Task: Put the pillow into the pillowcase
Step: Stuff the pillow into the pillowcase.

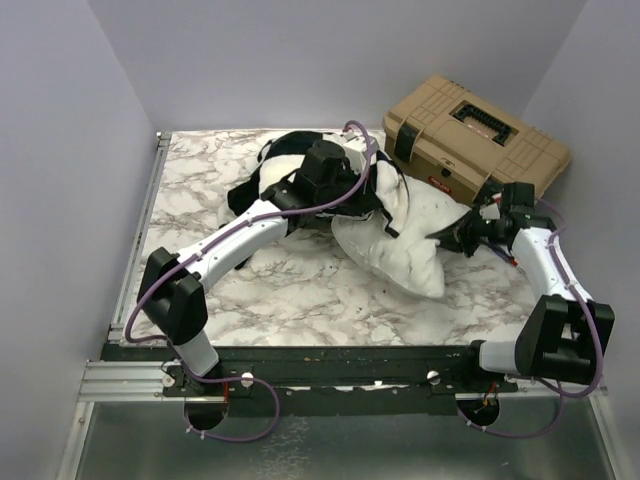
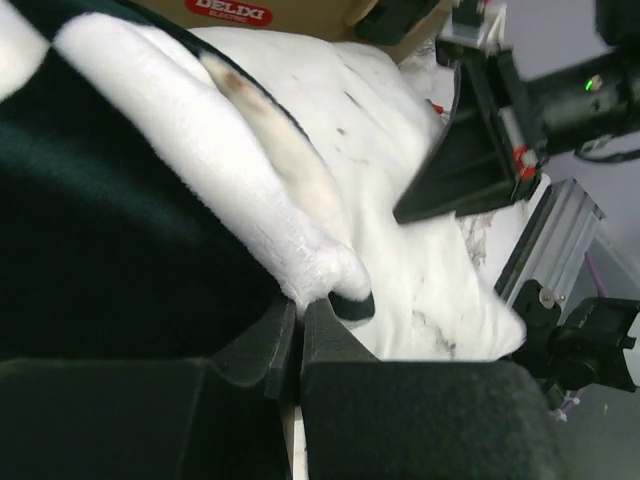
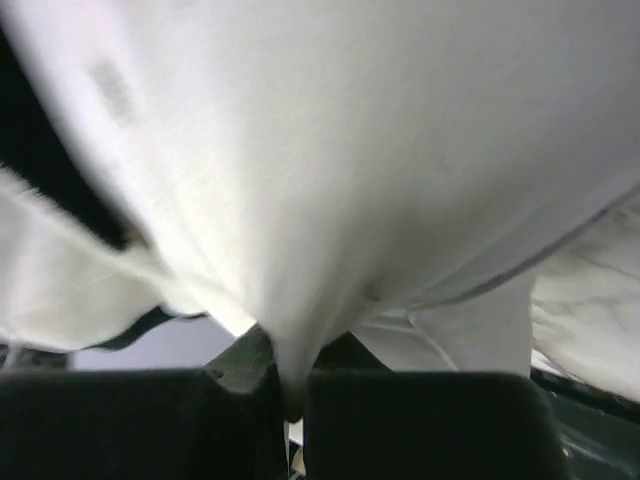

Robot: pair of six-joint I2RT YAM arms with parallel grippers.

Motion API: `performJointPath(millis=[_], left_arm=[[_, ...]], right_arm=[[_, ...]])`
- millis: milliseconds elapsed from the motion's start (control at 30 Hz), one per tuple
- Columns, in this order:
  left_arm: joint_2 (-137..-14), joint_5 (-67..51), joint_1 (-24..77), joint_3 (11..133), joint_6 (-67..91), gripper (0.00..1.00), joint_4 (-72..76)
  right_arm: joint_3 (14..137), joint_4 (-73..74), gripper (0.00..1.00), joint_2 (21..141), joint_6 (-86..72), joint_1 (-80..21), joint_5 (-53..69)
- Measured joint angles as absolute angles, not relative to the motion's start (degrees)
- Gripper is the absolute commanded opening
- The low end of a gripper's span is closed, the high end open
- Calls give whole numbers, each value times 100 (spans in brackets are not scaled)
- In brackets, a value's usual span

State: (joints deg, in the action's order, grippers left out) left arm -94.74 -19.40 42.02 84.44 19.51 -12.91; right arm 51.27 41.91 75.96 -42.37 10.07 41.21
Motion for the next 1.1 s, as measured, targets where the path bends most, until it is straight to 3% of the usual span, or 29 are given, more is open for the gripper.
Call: performJointPath(millis=[100, 267, 500, 733, 900, 1033, 1067, 1100], left_arm=[[-9618, -1942, 4333, 8530, 1898, 0, -1181], [-10108, -1940, 4604, 9126, 1949, 0, -631], [-10676, -1953, 5057, 10508, 2864, 0, 1435], [-11336, -2038, 5398, 11327, 4014, 0, 3009], [-10545, -1636, 5636, 9572, 4117, 0, 3975], [-8989, -598, 5721, 7161, 3675, 0, 4309], [-8606, -318, 5723, 6678, 3570, 0, 4346], [-8090, 25, 5723, 6106, 3452, 1, 4368]], right_arm=[[5789, 3883, 0, 7599, -4591, 1009, 4342], [7937, 3758, 0, 7644, -4836, 1011, 4368], [10956, 3538, 0, 8060, -4901, 1013, 4598], [12503, 2171, 0, 8936, -5404, 462, 5028], [13850, 1905, 0, 10302, -5546, -810, 5371], [13616, 1848, 0, 10759, -5520, -1684, 5472], [13517, 1881, 4, 10822, -5450, -1887, 5472], [13482, 1955, 14, 10899, -5369, -2104, 5448]])
